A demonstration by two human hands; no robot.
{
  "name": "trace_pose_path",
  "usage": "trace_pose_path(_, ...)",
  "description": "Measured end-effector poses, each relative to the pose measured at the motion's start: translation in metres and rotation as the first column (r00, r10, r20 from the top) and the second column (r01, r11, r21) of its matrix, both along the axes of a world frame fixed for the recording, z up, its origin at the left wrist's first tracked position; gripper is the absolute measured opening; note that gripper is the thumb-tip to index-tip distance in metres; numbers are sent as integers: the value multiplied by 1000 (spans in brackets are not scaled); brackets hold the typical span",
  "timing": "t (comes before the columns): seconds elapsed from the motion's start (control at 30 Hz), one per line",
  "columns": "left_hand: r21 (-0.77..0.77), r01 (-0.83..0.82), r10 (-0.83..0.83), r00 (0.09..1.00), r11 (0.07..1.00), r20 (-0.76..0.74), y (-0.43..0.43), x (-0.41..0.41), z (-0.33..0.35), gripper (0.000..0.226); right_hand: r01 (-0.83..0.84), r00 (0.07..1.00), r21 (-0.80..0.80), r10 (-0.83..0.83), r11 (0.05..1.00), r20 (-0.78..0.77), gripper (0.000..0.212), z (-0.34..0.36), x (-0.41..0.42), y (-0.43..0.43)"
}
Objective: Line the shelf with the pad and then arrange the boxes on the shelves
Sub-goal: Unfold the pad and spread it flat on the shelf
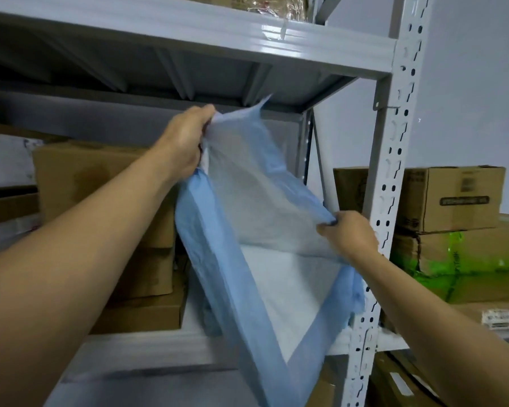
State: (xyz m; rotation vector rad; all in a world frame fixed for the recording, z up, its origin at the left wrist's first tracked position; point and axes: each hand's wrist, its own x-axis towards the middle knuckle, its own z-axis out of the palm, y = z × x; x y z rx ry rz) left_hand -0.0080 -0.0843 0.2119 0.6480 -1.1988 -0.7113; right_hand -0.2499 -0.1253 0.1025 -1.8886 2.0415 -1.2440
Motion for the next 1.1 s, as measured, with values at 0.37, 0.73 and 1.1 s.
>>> trace_pose_path(0.37,-53,-310,281,759,949,588,5,-3,-10,23,48,986,-636,63,770,151,43,100,-2,20)
trace_pose_path(0.73,-357,-745,591,62,564,805,-38,-21,-40,23,-169,964,-352,80,921,-253,80,75,38,-19)
trace_pose_path(1.1,216,-739,712,673,638,202,-132,-6,-13,37,-221,873,-340,30,914,-486,93,83,53,-136)
